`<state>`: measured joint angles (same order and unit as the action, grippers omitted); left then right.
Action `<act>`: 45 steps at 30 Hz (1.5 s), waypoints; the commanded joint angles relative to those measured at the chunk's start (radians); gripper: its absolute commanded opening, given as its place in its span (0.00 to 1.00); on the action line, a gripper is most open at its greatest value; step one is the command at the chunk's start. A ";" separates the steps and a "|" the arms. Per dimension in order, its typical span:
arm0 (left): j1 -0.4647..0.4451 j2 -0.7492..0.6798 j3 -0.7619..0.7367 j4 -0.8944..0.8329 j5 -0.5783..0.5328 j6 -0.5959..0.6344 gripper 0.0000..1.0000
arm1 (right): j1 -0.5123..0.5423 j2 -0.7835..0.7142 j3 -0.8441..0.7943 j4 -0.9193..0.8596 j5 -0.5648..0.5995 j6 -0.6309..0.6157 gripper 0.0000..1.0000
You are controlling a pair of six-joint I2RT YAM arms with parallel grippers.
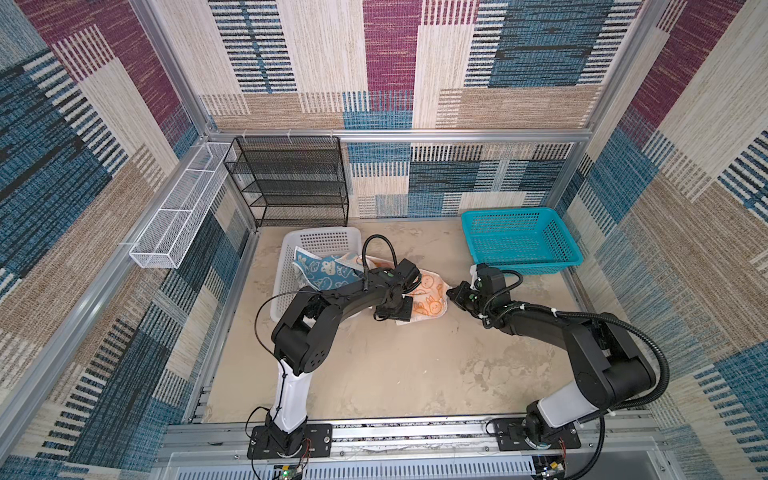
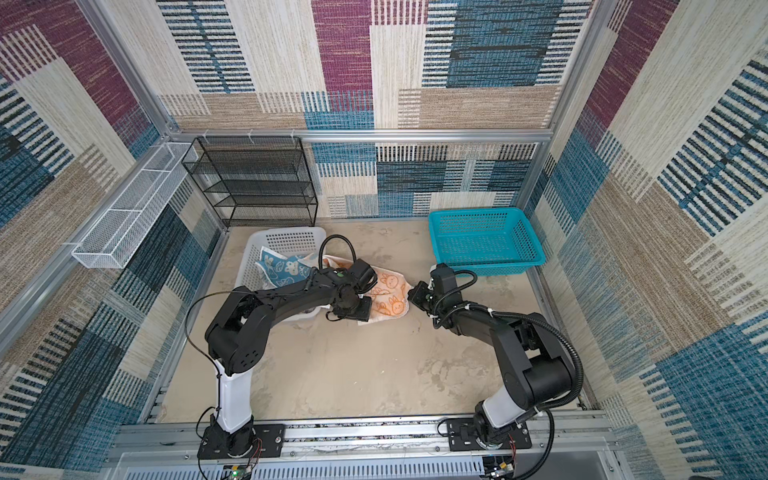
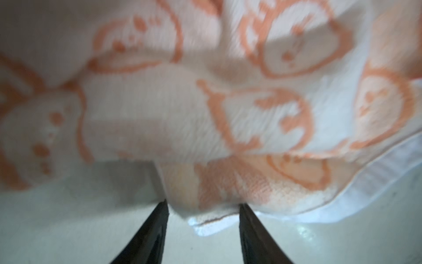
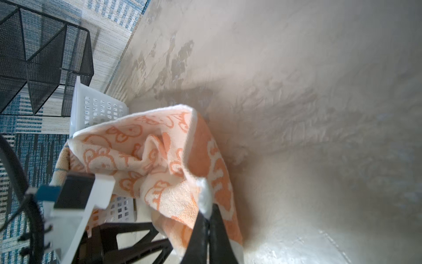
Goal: Fold and stack the towels
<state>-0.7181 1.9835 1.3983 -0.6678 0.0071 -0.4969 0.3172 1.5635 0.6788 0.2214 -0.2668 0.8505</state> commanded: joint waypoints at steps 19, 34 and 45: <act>-0.050 -0.076 -0.149 0.184 -0.020 -0.093 0.55 | 0.001 -0.002 0.003 0.042 0.000 -0.005 0.00; -0.059 -0.053 -0.252 0.216 -0.014 -0.094 0.15 | 0.000 0.011 -0.002 0.059 -0.004 -0.006 0.00; -0.080 -0.024 -0.227 0.203 -0.007 -0.086 0.00 | 0.000 -0.010 -0.004 0.039 0.007 -0.020 0.00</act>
<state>-0.7956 1.9415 1.1812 -0.2722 -0.0395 -0.5732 0.3164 1.5669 0.6743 0.2466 -0.2687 0.8471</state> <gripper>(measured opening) 0.050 0.056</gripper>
